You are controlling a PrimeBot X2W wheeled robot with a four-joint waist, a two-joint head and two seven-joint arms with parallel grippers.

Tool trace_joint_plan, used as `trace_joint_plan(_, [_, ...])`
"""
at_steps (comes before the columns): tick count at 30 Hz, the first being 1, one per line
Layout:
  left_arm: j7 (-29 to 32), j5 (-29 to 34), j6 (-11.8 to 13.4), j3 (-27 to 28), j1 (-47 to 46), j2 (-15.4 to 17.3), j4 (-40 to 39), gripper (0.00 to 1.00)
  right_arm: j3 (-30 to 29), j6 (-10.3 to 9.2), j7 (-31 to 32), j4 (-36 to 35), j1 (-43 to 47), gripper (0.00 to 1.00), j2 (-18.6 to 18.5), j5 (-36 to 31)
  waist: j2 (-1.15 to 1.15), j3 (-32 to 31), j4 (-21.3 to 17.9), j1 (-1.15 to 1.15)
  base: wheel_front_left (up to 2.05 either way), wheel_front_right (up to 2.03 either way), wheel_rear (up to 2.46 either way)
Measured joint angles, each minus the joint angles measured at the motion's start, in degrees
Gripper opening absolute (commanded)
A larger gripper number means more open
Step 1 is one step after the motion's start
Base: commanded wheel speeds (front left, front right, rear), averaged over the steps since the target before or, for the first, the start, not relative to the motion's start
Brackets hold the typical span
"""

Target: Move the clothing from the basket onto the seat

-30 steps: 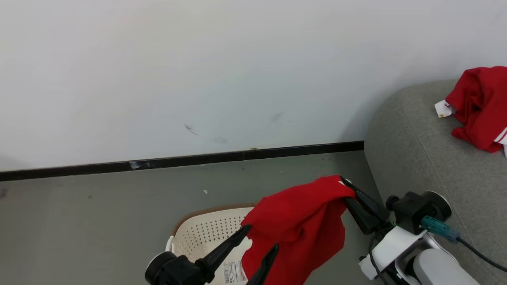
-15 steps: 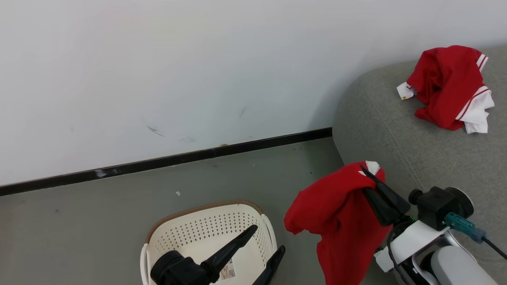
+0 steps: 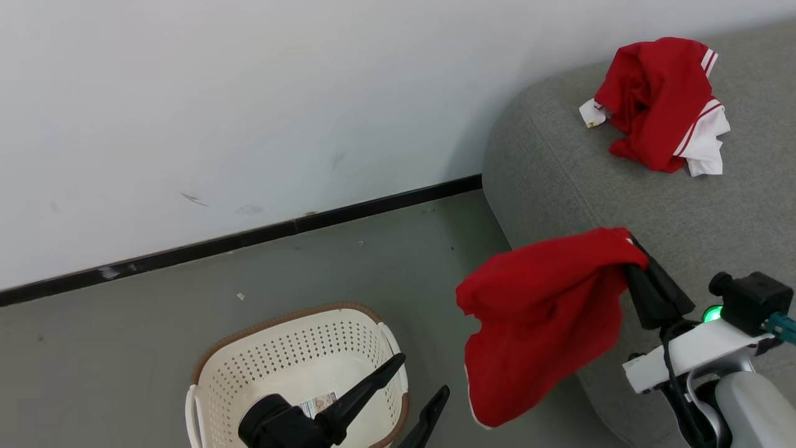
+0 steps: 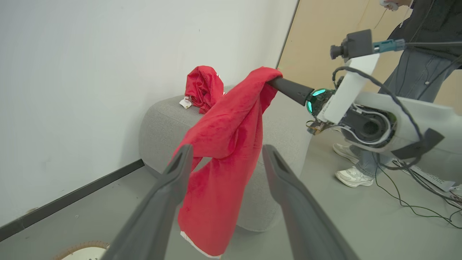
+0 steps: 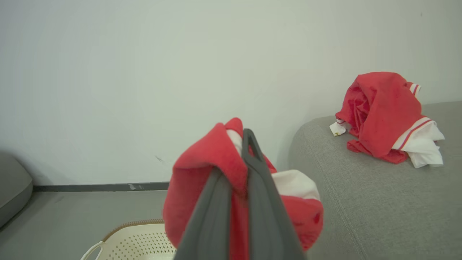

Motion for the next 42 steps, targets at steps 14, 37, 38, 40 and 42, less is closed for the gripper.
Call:
trace_joint_plan(14, [-0.24,1.48,1.96,0.40,0.20,-0.11,-0.30,1.00,-9.20,-0.02,3.94,7.43,-16.85,0.00,-0.11,10.14,0.00,5.31,1.45,0.00,0.00,0.00,0.00])
trace_joint_plan(37, [0.90,2.10,2.89,-0.25,0.92,1.54,-2.41,1.00,-37.53,-0.04,9.73,26.70,-49.47,0.00,-9.18,11.91,0.00,15.28,9.85,0.00,0.00,0.00,0.00])
trace_joint_plan(38, [1.01,2.10,2.86,-0.29,0.88,1.67,-2.44,1.00,-38.47,-0.04,9.72,27.27,-50.38,0.00,-9.67,11.45,0.00,15.68,10.15,0.00,0.00,0.00,0.00])
trace_joint_plan(40, [1.33,2.10,2.82,-0.30,0.40,2.02,-2.60,1.00,-40.94,-0.04,9.64,28.81,-53.02,0.00,-11.48,9.59,0.00,16.87,10.97,0.00,0.00,0.00,0.00])
trace_joint_plan(42, [1.38,2.10,2.76,-0.25,0.02,2.21,-2.68,1.00,-42.13,-0.04,9.43,29.26,-55.07,0.00,-12.50,8.51,0.00,17.64,11.44,0.00,0.00,0.00,0.00])
